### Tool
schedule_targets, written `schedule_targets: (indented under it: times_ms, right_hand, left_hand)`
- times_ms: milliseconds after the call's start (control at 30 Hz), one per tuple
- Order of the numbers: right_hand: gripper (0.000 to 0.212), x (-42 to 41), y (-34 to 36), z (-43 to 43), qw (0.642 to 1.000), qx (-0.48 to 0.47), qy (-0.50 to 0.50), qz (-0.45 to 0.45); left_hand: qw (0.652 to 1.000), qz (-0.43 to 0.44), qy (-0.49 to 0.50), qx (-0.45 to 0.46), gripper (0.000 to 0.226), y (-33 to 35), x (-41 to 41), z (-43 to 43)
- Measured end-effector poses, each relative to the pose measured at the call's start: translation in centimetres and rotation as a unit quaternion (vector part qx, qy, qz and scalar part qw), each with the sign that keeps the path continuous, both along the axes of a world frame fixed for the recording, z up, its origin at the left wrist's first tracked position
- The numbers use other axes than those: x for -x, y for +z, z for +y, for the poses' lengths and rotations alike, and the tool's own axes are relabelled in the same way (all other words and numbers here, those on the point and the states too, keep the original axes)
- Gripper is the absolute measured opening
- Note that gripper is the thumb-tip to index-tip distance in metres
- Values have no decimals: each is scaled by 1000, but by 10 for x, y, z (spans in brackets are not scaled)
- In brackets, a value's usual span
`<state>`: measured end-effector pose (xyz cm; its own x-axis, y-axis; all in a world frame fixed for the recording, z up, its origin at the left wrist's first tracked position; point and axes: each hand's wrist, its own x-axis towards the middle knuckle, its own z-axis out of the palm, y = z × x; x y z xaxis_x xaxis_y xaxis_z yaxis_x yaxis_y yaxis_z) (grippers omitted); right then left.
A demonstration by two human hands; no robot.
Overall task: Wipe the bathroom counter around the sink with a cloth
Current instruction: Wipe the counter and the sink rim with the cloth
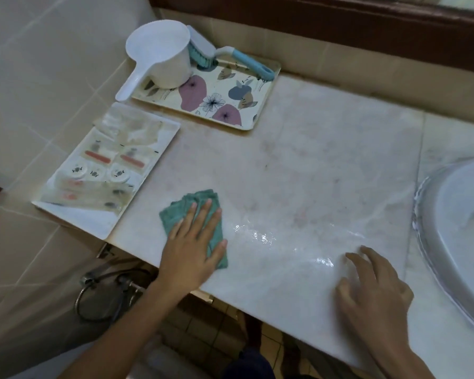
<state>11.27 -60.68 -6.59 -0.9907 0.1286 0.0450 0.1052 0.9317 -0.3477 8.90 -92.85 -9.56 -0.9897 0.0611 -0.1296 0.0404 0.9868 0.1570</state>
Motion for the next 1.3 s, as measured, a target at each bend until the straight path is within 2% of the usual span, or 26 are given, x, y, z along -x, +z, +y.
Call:
schedule_targets:
  times_ms: [167, 333, 500, 633, 733, 867, 1000, 1100, 1200, 1300]
  right_hand:
    - [52, -1, -4, 2, 1000, -8, -14, 6]
    - [59, -7, -10, 3, 1000, 4, -16, -17]
    - [50, 2, -1, 12, 998, 53, -18, 4]
    - [40, 18, 6, 16, 995, 79, -53, 18]
    - [42, 24, 5, 20, 997, 55, -58, 17]
    - [46, 23, 2, 18, 996, 34, -82, 28]
    - [33, 25, -5, 9, 991, 31, -118, 46]
    - [36, 25, -10, 8, 991, 19, -119, 50]
    - [42, 23, -13, 10, 992, 10, -106, 60]
    - [44, 22, -14, 11, 993, 23, -108, 43]
  left_hand:
    - [999, -11, 50, -1, 70, 3, 93, 13]
    - [994, -24, -107, 12, 66, 7, 157, 89]
    - [970, -4, -243, -6, 67, 3, 117, 154]
    - [953, 12, -301, -40, 65, 1, 82, 109]
    - [964, 15, -265, -21, 67, 2, 98, 44]
    - [993, -4, -118, -12, 73, 4, 149, -14]
    - [999, 22, -32, -22, 69, 3, 181, 0]
    - [999, 7, 33, -22, 65, 2, 182, 23]
    - [1000, 9, 22, -20, 68, 0, 148, 64]
    - [996, 20, -76, -43, 68, -2, 100, 122]
